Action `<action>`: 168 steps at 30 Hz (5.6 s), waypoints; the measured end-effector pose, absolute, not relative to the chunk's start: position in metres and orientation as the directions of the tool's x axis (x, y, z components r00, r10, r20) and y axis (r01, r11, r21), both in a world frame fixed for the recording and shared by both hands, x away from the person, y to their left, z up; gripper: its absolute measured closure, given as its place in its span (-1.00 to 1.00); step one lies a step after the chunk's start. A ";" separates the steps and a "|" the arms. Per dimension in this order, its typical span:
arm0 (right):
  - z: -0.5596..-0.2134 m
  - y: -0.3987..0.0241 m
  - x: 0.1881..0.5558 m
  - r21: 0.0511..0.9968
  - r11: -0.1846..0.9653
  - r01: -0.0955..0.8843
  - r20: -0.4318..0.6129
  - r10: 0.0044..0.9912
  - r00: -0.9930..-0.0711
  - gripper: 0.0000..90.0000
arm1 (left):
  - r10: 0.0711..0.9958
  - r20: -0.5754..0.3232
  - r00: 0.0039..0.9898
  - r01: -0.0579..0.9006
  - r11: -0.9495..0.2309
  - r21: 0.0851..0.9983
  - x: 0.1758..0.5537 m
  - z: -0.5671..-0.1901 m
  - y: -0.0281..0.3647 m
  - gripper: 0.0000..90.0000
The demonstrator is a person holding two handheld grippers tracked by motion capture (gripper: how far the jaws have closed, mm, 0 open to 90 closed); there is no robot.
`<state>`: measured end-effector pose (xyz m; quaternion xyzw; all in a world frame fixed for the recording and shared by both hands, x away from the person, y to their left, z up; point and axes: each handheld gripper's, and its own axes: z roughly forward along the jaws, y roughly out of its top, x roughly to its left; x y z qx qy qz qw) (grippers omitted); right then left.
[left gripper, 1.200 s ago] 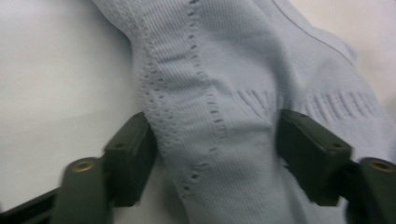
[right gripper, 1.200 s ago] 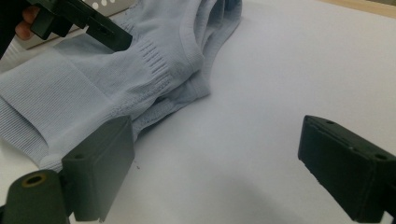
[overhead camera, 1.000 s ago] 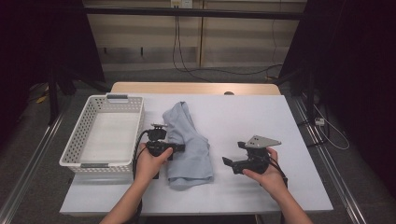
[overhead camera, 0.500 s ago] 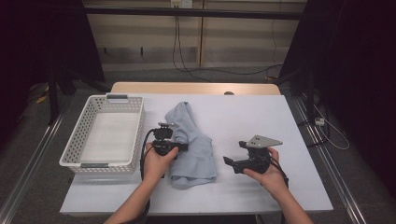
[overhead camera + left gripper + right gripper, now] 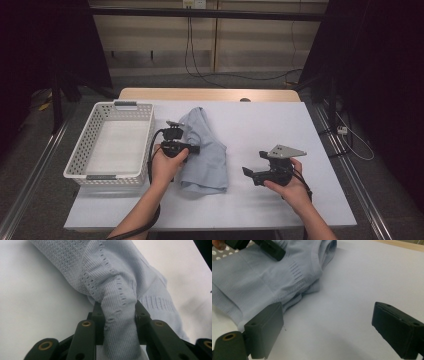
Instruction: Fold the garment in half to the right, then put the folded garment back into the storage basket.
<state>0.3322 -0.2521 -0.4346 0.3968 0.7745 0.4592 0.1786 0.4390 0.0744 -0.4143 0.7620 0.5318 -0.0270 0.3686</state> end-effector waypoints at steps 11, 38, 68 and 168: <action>-0.437 -0.253 0.331 0.849 0.268 0.455 0.087 0.779 -0.621 -0.77 | 0.799 -0.430 0.421 0.836 -0.156 0.527 0.441 -0.428 0.075 -0.02; -0.436 -0.246 0.334 0.850 0.278 0.447 0.083 0.769 -0.634 -0.76 | 0.811 -0.419 0.409 0.851 -0.174 0.496 0.422 -0.442 0.067 -0.11; -0.435 -0.255 0.333 0.852 0.266 0.451 0.089 0.776 -0.625 -0.79 | 0.801 -0.378 0.465 0.861 -0.309 0.405 0.443 -0.380 0.071 0.63; -0.435 -0.255 0.330 0.850 0.282 0.444 0.086 0.758 -0.647 -0.84 | 0.797 -0.092 0.596 0.792 -0.566 0.229 0.475 -0.264 0.088 0.63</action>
